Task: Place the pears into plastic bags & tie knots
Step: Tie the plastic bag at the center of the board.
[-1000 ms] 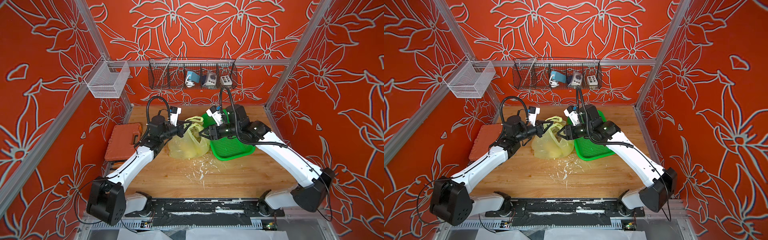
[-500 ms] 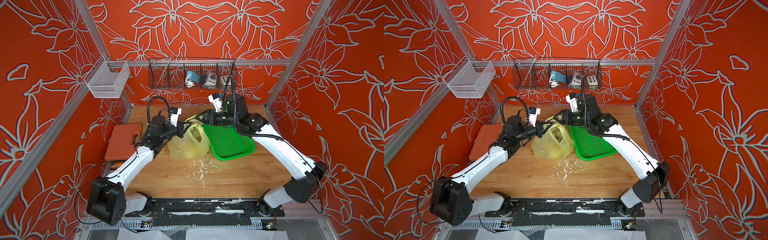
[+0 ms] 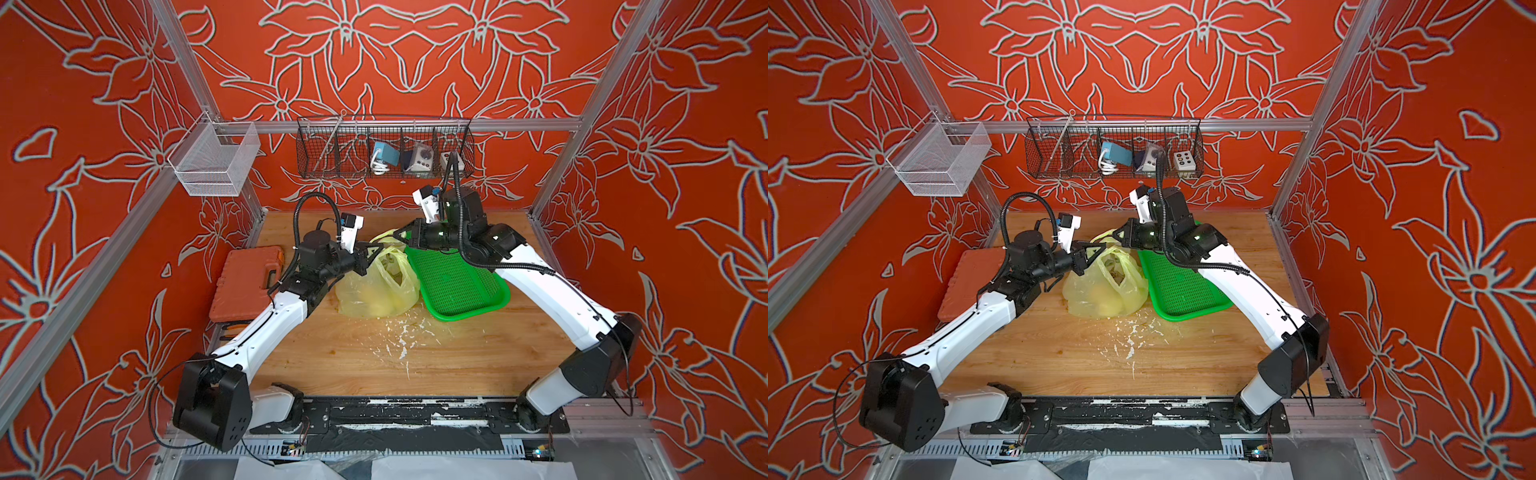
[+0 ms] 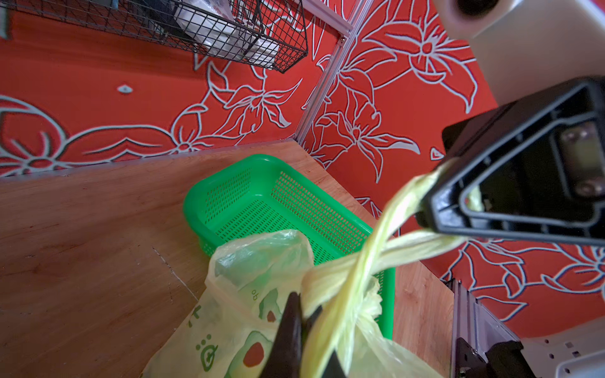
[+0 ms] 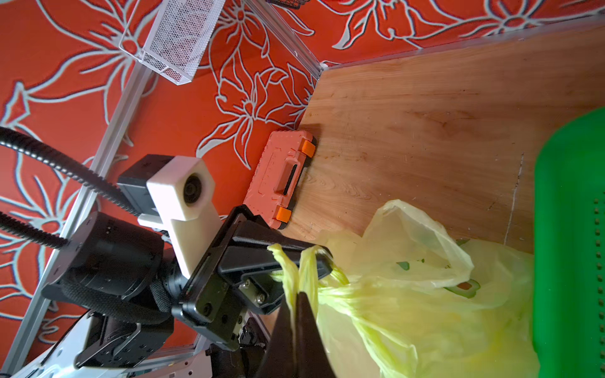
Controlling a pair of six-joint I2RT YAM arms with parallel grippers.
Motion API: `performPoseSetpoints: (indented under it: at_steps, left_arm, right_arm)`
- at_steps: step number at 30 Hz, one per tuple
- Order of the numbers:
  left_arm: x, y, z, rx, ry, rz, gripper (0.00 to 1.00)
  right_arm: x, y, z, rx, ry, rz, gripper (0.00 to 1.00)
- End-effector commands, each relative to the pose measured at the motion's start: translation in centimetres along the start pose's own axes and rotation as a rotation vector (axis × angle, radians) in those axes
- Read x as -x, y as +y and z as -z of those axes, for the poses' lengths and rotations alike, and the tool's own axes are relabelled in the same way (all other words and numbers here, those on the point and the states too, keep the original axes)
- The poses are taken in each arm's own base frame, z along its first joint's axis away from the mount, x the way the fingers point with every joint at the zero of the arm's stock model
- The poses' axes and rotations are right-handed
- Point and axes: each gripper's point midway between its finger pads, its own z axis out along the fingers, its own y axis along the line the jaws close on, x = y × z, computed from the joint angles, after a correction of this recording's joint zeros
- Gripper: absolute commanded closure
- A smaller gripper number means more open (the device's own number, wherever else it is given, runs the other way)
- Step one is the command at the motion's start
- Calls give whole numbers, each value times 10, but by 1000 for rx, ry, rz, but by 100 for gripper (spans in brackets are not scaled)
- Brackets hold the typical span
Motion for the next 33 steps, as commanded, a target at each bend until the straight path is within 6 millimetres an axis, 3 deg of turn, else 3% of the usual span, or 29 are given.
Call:
performPoseSetpoints:
  at_steps: [1, 5, 21, 26, 30, 33]
  left_arm:
    - [15, -20, 6, -86, -45, -30, 100]
    - [17, -19, 6, -86, -66, -4, 100]
    - [22, 6, -7, 16, -59, 28, 100]
    - [26, 4, -8, 8, -64, 21, 100]
    - [28, 0, -9, -14, -64, 19, 100]
    - [28, -1, -9, -20, -62, 18, 100]
  right_arm:
    - [-2, -28, 4, -98, -24, -31, 100]
    - [-10, -41, 7, -135, -12, -41, 100]
    - [-61, -4, 23, -16, 118, -8, 100]
    - [-77, -17, 12, -47, 156, -8, 100]
    - [-94, -42, -22, -70, 224, -43, 100]
    - [-96, -55, -40, -73, 210, -79, 100]
